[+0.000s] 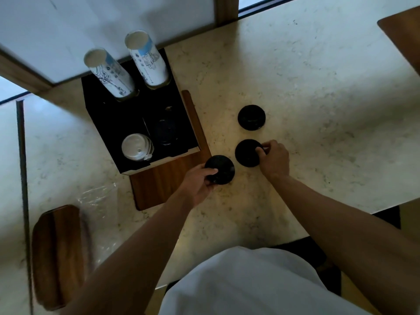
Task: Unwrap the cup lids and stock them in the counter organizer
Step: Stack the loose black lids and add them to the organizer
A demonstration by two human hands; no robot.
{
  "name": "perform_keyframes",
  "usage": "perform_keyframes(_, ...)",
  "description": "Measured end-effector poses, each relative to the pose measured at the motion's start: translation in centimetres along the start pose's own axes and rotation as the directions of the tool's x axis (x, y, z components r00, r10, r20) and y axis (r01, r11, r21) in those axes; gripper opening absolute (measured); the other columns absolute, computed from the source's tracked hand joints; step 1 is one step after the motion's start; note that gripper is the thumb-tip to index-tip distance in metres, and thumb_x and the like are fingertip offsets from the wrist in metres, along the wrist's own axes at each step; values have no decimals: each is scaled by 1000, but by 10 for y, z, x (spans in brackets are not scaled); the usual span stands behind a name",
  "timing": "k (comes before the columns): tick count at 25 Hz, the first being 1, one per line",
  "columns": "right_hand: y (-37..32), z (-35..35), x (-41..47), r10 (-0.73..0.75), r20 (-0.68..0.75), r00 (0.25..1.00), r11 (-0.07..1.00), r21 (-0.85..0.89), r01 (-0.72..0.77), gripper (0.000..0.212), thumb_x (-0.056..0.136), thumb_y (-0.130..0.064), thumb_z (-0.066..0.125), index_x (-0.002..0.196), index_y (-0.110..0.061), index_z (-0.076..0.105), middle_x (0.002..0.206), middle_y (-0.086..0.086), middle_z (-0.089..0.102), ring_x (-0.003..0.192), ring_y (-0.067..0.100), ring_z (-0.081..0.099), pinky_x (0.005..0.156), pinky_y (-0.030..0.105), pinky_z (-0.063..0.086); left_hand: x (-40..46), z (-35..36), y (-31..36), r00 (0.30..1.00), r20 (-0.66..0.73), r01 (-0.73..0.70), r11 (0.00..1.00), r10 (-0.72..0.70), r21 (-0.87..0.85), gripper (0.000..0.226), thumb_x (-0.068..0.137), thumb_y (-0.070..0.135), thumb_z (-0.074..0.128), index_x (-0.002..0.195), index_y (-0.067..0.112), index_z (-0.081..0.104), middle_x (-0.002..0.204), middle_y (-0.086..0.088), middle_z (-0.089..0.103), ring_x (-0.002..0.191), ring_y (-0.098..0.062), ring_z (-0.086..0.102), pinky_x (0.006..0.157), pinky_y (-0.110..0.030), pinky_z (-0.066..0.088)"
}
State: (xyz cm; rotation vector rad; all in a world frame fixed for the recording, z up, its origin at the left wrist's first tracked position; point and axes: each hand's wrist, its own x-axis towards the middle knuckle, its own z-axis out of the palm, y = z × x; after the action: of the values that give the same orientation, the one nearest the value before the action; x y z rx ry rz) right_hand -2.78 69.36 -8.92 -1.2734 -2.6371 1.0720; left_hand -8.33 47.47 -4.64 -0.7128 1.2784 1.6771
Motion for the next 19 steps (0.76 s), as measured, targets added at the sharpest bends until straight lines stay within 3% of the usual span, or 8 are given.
perform_keyframes(4,2,-3,-1,-52,-40,998,999,-18,51,26,94,-31,67,106,-9,74,102,11,71,94,24,66,85,34,53,-3,1,-3,1000,-17,-4,999,4,-35,35,92,-8,59,125,4,59,123,-19,66,110,-32,66,73,-38,63)
perform_keyframes(6,1,-4,-4,-56,-65,996,998,1,56,24,92,-31,68,102,-10,76,98,10,73,89,22,67,81,30,51,-4,1,-5,1000,-25,-1,999,-1,-48,30,92,-9,59,118,5,61,120,-18,66,107,-32,67,67,-37,63)
perform_keyframes(9,-1,-4,-9,-35,-58,998,996,77,40,22,91,-30,70,98,-10,77,91,7,73,83,19,66,74,25,45,-4,2,-4,1000,-30,-9,999,8,-42,28,92,-9,58,113,9,61,121,-18,65,110,-33,65,80,-42,62)
perform_keyframes(13,-14,-4,-24,-13,64,998,954,298,-7,17,88,-32,72,90,-16,74,77,-6,70,71,9,67,61,17,48,-2,3,-1,999,-43,-26,997,23,-70,28,93,-11,55,114,8,58,128,-21,61,119,-38,62,104,-53,50)
perform_keyframes(16,-27,6,-41,-18,189,982,913,404,-61,16,87,-29,73,85,-14,74,72,-1,72,66,16,71,64,32,60,-4,6,-2,999,-28,-32,992,29,-121,25,97,-6,50,118,6,57,129,-23,60,118,-39,62,105,-55,50)
perform_keyframes(19,-35,17,-51,66,283,957,884,428,-187,18,88,-28,71,82,-11,69,71,3,71,65,18,68,71,40,60,-9,7,-4,999,-6,-44,979,44,-201,31,98,0,45,127,6,55,131,-22,58,120,-38,60,100,-50,54)
